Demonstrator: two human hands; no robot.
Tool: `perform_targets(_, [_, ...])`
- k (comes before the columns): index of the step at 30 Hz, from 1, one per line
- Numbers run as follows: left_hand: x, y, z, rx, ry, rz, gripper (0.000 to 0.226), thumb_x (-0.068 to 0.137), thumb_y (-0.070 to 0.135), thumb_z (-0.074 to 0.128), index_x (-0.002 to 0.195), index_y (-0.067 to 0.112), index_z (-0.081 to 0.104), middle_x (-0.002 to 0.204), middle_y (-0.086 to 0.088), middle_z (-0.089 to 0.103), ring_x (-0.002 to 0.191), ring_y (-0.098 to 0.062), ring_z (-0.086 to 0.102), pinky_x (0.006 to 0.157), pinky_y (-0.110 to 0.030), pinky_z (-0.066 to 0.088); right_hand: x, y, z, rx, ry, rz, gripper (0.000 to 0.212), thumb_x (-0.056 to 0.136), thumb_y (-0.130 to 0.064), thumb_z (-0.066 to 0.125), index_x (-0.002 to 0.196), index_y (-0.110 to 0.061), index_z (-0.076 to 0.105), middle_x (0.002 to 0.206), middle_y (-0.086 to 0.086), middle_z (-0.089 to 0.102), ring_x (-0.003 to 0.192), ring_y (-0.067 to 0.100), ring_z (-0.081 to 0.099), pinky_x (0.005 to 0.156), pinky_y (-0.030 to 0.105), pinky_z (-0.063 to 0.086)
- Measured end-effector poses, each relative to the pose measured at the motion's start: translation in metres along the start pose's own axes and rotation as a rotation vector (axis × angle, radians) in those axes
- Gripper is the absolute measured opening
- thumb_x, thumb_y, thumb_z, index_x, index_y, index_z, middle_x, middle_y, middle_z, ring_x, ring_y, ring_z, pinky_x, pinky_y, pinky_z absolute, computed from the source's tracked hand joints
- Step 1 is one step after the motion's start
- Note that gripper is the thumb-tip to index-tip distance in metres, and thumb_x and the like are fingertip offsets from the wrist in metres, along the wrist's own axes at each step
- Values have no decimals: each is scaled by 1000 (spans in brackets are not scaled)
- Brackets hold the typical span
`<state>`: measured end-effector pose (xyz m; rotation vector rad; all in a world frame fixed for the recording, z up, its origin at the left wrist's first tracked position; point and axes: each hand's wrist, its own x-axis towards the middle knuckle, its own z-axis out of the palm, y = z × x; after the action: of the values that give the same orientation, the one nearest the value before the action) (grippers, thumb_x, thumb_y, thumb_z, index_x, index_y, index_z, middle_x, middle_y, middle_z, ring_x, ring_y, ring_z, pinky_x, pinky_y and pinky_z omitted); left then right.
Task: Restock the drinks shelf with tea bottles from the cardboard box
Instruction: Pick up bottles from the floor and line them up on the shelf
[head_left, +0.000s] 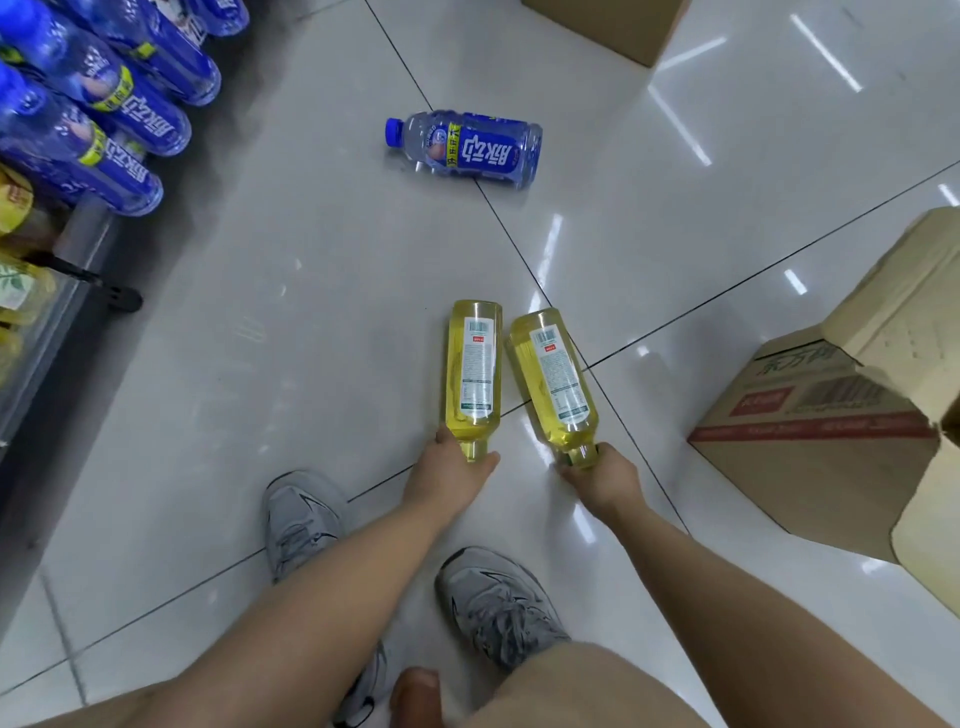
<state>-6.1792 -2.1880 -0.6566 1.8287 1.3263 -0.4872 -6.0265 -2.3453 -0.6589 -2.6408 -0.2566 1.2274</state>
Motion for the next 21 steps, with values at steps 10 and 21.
perform_targets(10, [-17,8,-48,-201,238,-129,44,92,38,65,116,8,44,111,-21,66,102,-40,64,80,-41,53,-53,-58,-62,-41,322,-372,37,94,-48,51,115,-17,53,101,6,65,91,31,62,68,32,42])
perform_targets(21, [-68,5,-211,35,509,60,44,92,50,53,113,12,47,110,-16,65,104,-42,61,80,-40,49,-112,-226,-120,-384,323,-576,34,89,-43,51,77,-11,53,77,11,57,78,34,57,63,31,40])
